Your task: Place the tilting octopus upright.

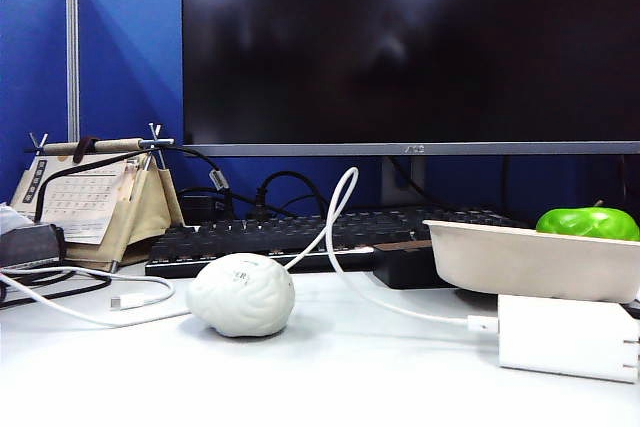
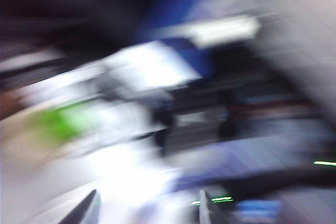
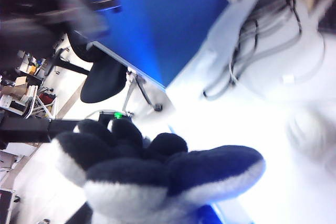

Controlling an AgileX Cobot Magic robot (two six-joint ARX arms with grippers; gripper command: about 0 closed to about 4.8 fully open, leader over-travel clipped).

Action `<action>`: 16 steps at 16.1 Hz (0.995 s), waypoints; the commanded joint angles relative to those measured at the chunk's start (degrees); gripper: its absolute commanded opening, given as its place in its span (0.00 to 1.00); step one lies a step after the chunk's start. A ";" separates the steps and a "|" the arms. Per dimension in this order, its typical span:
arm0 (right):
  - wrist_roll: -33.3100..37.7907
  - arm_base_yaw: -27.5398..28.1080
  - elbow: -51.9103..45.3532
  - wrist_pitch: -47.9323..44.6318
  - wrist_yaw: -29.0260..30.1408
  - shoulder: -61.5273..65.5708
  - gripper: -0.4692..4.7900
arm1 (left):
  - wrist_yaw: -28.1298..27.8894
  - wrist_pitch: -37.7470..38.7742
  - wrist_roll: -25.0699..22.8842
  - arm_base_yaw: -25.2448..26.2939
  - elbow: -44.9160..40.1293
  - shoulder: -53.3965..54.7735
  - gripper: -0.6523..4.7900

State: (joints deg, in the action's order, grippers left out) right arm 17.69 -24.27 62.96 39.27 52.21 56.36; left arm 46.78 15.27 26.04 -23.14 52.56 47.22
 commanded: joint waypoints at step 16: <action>0.42 -0.09 0.11 25.42 -27.74 1.70 0.51 | -5.57 12.66 -12.33 -0.07 0.17 0.24 0.57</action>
State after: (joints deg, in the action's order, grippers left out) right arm 18.02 -24.29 62.92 64.69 25.93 57.95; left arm 37.10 28.12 14.11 -23.11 52.60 47.48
